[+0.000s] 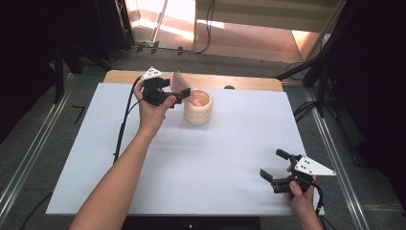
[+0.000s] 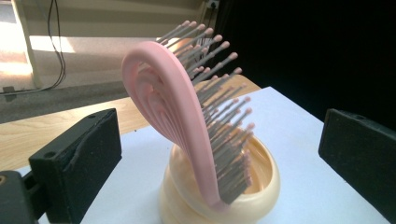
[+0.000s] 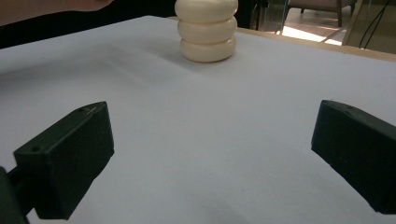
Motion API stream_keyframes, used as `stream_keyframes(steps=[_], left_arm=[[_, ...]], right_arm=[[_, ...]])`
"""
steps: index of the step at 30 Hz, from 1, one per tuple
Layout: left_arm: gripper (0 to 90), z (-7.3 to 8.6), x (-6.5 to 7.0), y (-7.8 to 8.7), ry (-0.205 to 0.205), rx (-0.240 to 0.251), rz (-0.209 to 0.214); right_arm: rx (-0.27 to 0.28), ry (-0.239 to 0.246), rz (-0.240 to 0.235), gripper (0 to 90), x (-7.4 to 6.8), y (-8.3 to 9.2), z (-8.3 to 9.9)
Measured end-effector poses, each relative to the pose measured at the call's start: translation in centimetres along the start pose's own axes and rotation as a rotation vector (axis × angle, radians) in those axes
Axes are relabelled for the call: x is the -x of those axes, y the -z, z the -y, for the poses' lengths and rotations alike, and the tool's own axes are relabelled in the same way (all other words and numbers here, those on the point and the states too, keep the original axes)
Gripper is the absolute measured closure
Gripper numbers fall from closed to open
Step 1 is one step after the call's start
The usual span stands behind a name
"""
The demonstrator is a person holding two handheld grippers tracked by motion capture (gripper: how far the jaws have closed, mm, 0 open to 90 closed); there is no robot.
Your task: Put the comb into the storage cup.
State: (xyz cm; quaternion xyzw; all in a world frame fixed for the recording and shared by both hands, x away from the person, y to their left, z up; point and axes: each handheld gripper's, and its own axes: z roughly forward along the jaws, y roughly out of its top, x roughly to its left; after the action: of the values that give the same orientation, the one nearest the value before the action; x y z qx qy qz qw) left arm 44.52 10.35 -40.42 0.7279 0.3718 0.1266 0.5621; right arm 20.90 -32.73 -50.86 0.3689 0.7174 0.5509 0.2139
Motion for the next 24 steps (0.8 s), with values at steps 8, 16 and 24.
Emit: stream_keyframes(steps=[8, 16, 24], left_arm=[[0.0, 0.5, 0.3, 1.3, -0.015, 0.013, 0.009], [0.0, 1.2, 0.7, 2.8, -0.049, 0.019, 0.013], [0.0, 1.9, 1.2, 4.2, -0.072, 0.025, 0.021]], right_arm=[[0.001, 0.004, 0.000, 0.0, 0.0, -0.1, 0.0], [-0.002, 0.005, 0.000, 0.0, -0.1, -0.2, 0.0], [-0.003, 0.011, 0.001, 0.0, -0.1, -0.2, 0.0]])
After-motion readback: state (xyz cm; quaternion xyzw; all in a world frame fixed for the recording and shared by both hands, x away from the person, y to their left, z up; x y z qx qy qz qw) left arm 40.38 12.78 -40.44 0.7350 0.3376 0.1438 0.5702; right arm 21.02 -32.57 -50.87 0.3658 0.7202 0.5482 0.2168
